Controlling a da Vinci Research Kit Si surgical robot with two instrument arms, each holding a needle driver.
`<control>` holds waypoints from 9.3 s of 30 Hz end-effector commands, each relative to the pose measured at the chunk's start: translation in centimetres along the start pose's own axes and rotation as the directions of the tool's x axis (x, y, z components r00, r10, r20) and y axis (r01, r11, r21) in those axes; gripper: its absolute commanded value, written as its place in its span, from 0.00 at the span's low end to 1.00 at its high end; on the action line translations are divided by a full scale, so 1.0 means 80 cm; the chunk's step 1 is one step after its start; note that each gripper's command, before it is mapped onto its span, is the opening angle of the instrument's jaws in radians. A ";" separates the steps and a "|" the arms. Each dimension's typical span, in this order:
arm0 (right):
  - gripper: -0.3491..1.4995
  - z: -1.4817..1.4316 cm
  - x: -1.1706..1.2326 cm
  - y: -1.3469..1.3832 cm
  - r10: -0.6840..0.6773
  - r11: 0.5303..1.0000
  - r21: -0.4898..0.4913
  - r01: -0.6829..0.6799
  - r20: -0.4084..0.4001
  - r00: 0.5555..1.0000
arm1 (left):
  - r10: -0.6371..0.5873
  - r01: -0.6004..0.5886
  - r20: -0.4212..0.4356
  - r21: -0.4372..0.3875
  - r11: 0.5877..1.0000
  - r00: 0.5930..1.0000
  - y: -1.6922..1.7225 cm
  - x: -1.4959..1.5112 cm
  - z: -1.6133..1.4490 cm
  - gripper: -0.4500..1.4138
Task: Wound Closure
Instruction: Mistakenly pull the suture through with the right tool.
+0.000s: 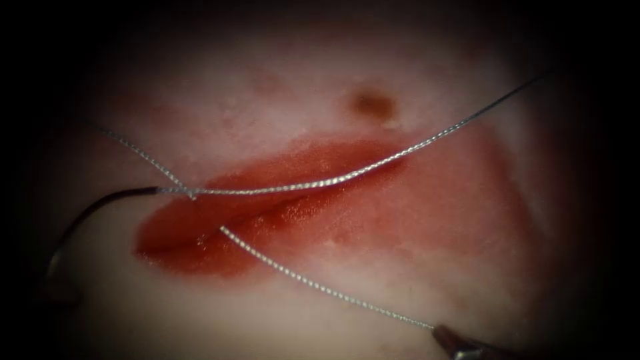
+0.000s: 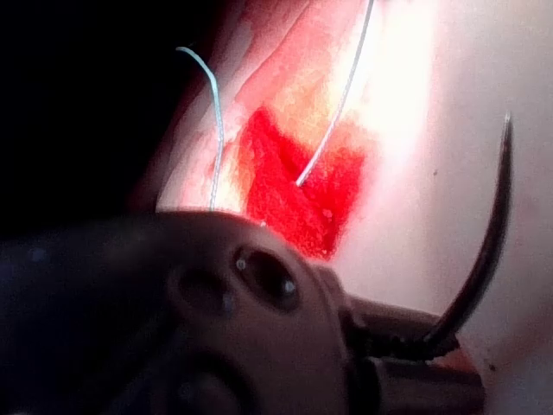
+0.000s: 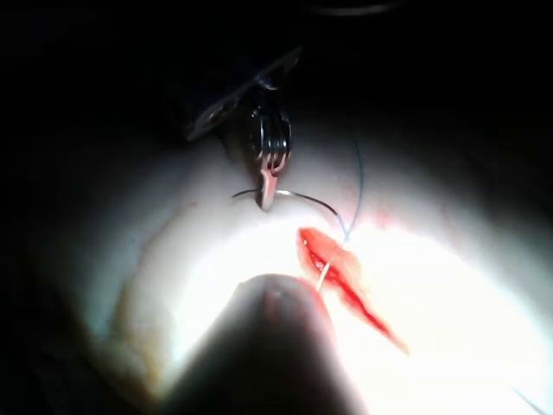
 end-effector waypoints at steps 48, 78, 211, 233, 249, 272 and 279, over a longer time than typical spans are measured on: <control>0.31 0.0043 0.0177 0.0053 -0.114 0.993 -0.024 0.113 -0.048 0.992 | -0.011 0.011 0.004 0.004 1.000 1.000 -0.0010 -0.0008 -0.0007 0.00; 0.00 0.0073 0.0185 0.0059 -0.138 0.988 0.060 0.143 -0.086 0.987 | -0.011 0.011 0.004 0.004 1.000 1.000 -0.0010 -0.0008 -0.0007 0.00; 0.44 0.0022 0.0235 0.0056 -0.011 0.998 0.049 0.028 -0.318 0.948 | -0.142 0.132 0.034 0.192 0.972 0.989 -0.0023 -0.0026 -0.0045 0.00; 0.34 0.0069 0.0220 0.0087 0.123 0.992 0.030 -0.123 -0.466 0.876 | -0.131 0.122 0.048 0.167 0.978 0.990 -0.0023 -0.0025 -0.0045 0.00; 0.29 0.0087 0.0227 0.0086 0.181 0.982 0.038 -0.186 -0.480 0.859 | -0.130 0.120 0.049 0.166 0.979 0.990 -0.0025 -0.0022 -0.0043 0.00; 0.00 0.0076 0.0237 0.0107 0.192 0.979 0.046 -0.196 -0.503 0.843 | -0.131 0.123 0.043 0.162 0.979 0.990 -0.0025 -0.0021 -0.0042 0.00; 0.00 0.0063 0.0245 0.0130 0.203 0.977 0.058 -0.203 -0.528 0.824 | -0.125 0.117 0.041 0.160 0.980 0.991 -0.0025 -0.0020 -0.0042 0.00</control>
